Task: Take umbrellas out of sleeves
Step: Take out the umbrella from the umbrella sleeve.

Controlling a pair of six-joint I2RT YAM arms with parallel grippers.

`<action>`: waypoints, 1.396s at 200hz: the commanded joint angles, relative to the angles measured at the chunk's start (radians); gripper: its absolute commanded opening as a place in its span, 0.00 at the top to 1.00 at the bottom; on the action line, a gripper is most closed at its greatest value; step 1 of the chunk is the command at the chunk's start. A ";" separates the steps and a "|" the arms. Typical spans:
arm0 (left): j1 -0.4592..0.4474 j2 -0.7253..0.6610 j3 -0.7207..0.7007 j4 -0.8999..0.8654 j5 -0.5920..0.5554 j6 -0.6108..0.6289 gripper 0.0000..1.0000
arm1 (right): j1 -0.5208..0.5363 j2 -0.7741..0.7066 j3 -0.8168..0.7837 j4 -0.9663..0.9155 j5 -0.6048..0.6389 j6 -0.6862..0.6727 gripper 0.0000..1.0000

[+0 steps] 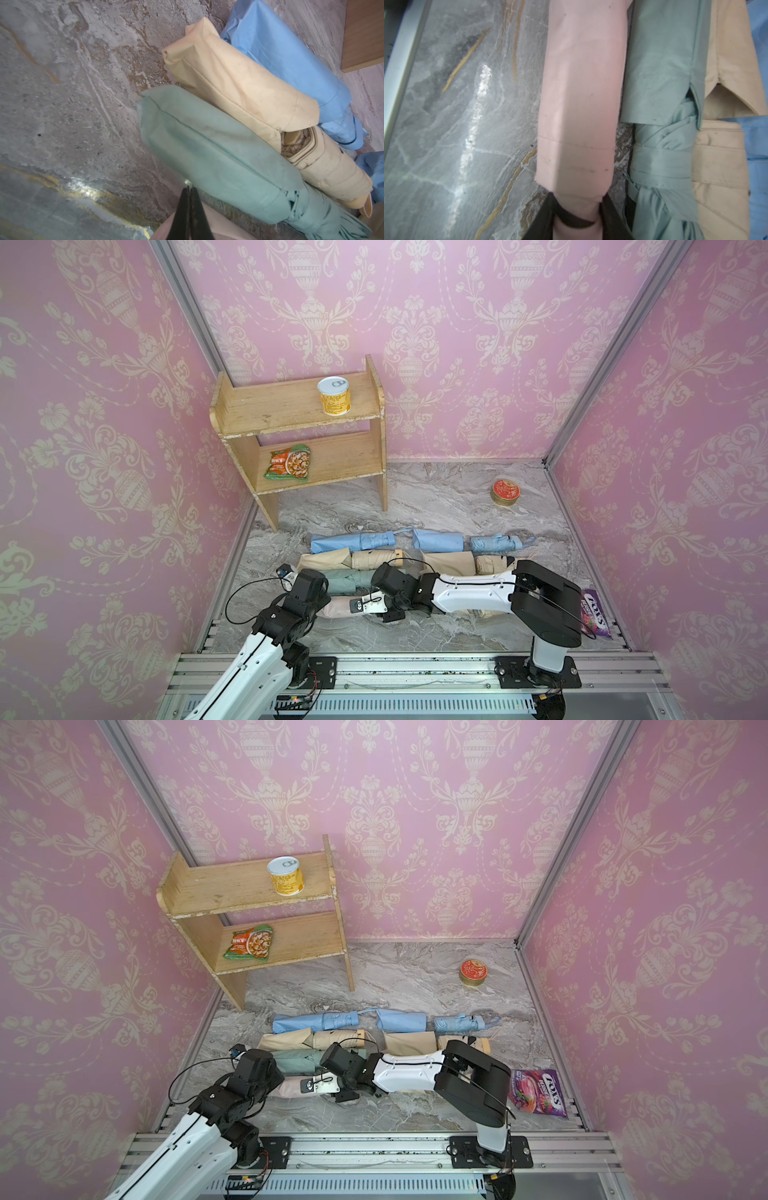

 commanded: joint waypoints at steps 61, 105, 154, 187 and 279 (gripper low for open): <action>-0.007 0.006 0.076 -0.076 -0.123 0.067 1.00 | 0.009 0.020 -0.002 -0.047 0.001 -0.046 0.86; -0.007 -0.008 0.071 -0.100 -0.145 0.068 1.00 | 0.009 0.014 -0.014 -0.047 0.004 -0.046 0.88; -0.006 -0.036 0.069 -0.125 -0.171 0.070 1.00 | 0.007 -0.001 -0.027 -0.051 0.007 -0.052 0.91; -0.006 -0.036 0.070 -0.129 -0.171 0.073 1.00 | 0.004 -0.015 -0.038 -0.054 0.011 -0.052 0.92; -0.006 -0.035 0.080 -0.137 -0.183 0.084 1.00 | -0.016 -0.059 -0.079 -0.059 0.012 -0.048 0.93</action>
